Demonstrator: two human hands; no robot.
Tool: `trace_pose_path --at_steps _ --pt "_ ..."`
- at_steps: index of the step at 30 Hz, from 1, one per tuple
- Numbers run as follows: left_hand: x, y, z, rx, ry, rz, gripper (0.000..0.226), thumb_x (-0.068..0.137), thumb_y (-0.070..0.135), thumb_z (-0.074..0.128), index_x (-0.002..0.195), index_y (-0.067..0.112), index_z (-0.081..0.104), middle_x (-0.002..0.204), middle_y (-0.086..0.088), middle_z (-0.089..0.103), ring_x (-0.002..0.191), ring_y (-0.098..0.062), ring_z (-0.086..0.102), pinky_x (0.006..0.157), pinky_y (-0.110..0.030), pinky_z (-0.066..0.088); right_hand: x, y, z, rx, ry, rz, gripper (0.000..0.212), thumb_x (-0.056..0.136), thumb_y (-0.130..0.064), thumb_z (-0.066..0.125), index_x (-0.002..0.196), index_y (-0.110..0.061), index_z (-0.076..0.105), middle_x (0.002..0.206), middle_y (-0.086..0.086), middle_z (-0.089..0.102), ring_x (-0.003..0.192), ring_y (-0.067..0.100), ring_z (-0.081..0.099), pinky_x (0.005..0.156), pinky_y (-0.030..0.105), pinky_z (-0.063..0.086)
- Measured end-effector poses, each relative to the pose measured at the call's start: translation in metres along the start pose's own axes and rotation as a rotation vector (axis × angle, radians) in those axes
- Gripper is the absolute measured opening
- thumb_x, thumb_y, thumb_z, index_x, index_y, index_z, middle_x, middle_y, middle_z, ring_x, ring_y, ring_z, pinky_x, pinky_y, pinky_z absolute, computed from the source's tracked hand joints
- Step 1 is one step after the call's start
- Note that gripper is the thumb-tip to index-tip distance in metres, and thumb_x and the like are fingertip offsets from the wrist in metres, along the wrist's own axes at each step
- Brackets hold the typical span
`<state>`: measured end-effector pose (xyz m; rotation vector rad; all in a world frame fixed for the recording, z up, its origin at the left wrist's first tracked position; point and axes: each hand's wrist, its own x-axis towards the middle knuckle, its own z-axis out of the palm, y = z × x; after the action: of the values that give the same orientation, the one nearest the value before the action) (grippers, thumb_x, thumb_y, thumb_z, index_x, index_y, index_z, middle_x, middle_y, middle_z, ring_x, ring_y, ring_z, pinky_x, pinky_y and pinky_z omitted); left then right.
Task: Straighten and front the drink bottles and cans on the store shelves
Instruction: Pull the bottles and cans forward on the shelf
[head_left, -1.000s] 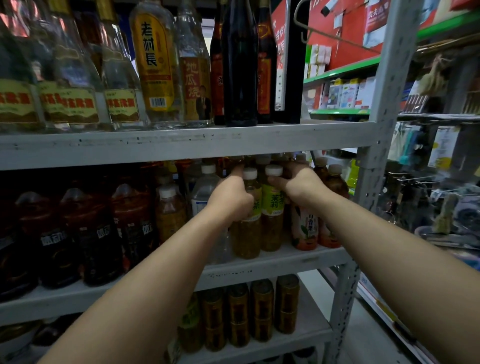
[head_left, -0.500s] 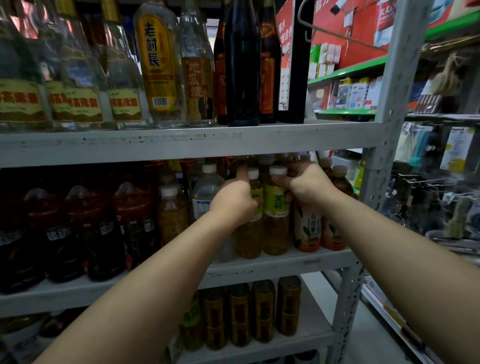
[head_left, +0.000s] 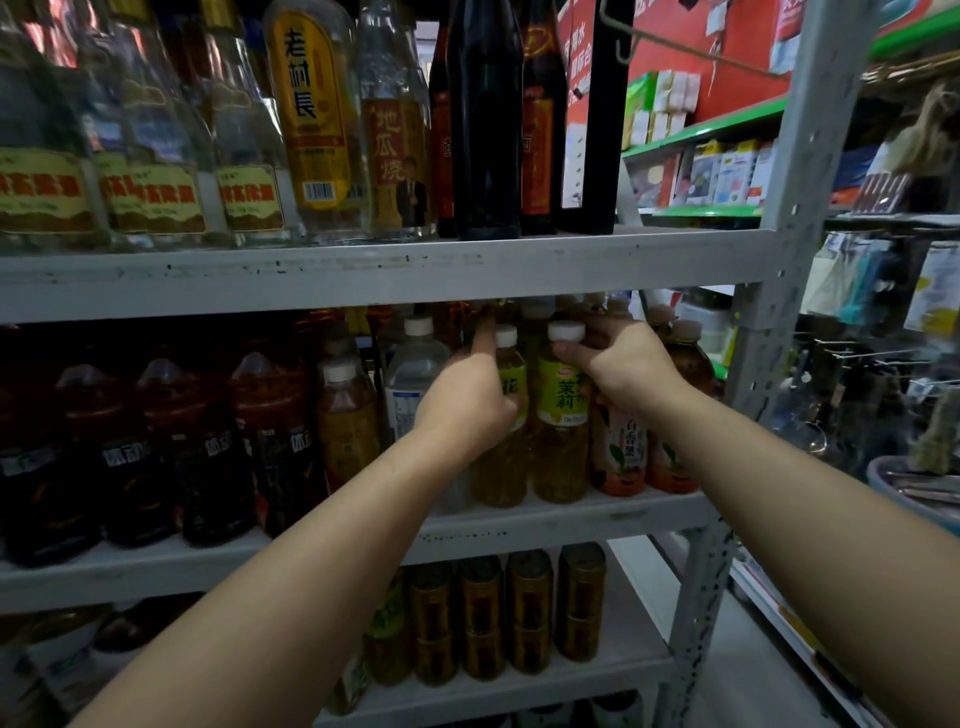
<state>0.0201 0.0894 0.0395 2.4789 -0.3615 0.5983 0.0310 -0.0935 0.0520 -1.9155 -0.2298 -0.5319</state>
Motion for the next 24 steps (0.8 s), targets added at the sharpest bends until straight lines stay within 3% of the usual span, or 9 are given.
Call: trace_pose_path --at_steps 3,5,9,13,15,18,20,22,24 --pt "-0.008 -0.003 -0.003 -0.057 0.009 0.012 0.101 0.080 0.026 0.070 0.148 0.038 -0.004 0.120 -0.009 0.058 0.090 -0.023 0.063 0.075 -0.040 0.057 -0.003 0.004 0.002 0.046 -0.005 0.019 0.032 0.082 -0.027 0.071 0.114 -0.024 0.064 0.104 -0.004 0.070 0.091 0.012 0.066 0.071 0.031 0.054" --pt "-0.016 -0.007 -0.007 -0.097 0.027 0.045 0.101 0.079 0.026 0.070 0.148 0.038 -0.003 0.116 -0.006 0.061 0.088 -0.019 0.064 0.075 -0.039 0.058 -0.012 0.009 0.003 -0.035 0.059 -0.010 0.041 0.083 -0.031 0.069 0.122 -0.024 0.060 0.113 -0.010 0.065 0.103 0.009 0.061 0.085 0.029 0.051" --pt "-0.044 -0.022 -0.007 -0.202 0.142 0.172 0.085 0.081 0.026 0.069 0.148 0.031 0.017 0.123 0.003 0.056 0.098 -0.010 0.059 0.084 -0.030 0.054 -0.067 0.032 0.015 -0.176 0.448 -0.279 0.033 0.086 -0.022 0.063 0.119 -0.018 0.061 0.105 -0.014 0.060 0.094 -0.013 0.053 0.079 0.003 0.041" --pt "-0.097 -0.051 0.011 -0.273 0.366 0.318 0.038 0.083 0.016 0.063 0.120 0.018 0.056 0.103 0.010 0.057 0.087 0.001 0.056 0.077 -0.014 0.048 -0.134 0.084 0.035 -0.209 0.591 -0.216 0.013 0.084 -0.014 0.059 0.095 -0.016 0.066 0.085 -0.007 0.059 0.078 -0.001 0.053 0.070 0.010 0.040" --pt "-0.134 -0.073 0.034 -0.320 0.434 0.308 0.016 0.081 0.011 0.060 0.096 0.014 0.062 0.089 0.008 0.057 0.081 -0.001 0.055 0.072 -0.014 0.045 -0.160 0.116 0.043 -0.226 0.531 -0.060 0.010 0.083 -0.011 0.061 0.082 -0.021 0.065 0.073 -0.009 0.059 0.070 0.010 0.055 0.061 0.016 0.039" --pt "-0.181 -0.101 0.076 -0.304 0.279 0.122 0.011 0.080 0.010 0.063 0.087 0.018 0.064 0.082 0.010 0.059 0.077 0.000 0.056 0.068 -0.017 0.047 -0.179 0.159 0.046 -0.272 0.329 0.223 0.020 0.084 -0.014 0.062 0.078 -0.033 0.060 0.073 -0.019 0.058 0.071 0.008 0.055 0.058 0.013 0.036" --pt "-0.197 -0.117 0.097 -0.270 0.147 -0.027 0.017 0.080 0.010 0.066 0.091 0.022 0.066 0.087 0.013 0.061 0.081 0.001 0.058 0.069 -0.011 0.045 -0.176 0.183 0.041 -0.294 0.169 0.321 0.011 0.088 -0.018 0.059 0.094 -0.026 0.063 0.094 -0.006 0.063 0.083 0.008 0.054 0.070 0.017 0.040" --pt "-0.199 -0.128 0.108 -0.201 0.091 -0.119 0.018 0.081 0.011 0.066 0.096 0.020 0.068 0.091 0.014 0.060 0.085 -0.005 0.060 0.069 -0.004 0.037 -0.163 0.202 0.034 -0.360 0.024 0.325 0.025 0.090 -0.018 0.056 0.114 -0.016 0.061 0.120 0.003 0.057 0.101 0.012 0.053 0.083 0.022 0.040" --pt "-0.196 -0.134 0.112 -0.113 0.056 -0.119 0.021 0.081 0.013 0.064 0.101 0.019 0.068 0.099 0.012 0.059 0.092 -0.008 0.059 0.075 -0.010 0.037 -0.144 0.209 0.030 -0.407 -0.110 0.336 0.039 0.090 -0.021 0.056 0.129 -0.016 0.052 0.135 0.003 0.048 0.119 0.019 0.048 0.088 0.024 0.038"
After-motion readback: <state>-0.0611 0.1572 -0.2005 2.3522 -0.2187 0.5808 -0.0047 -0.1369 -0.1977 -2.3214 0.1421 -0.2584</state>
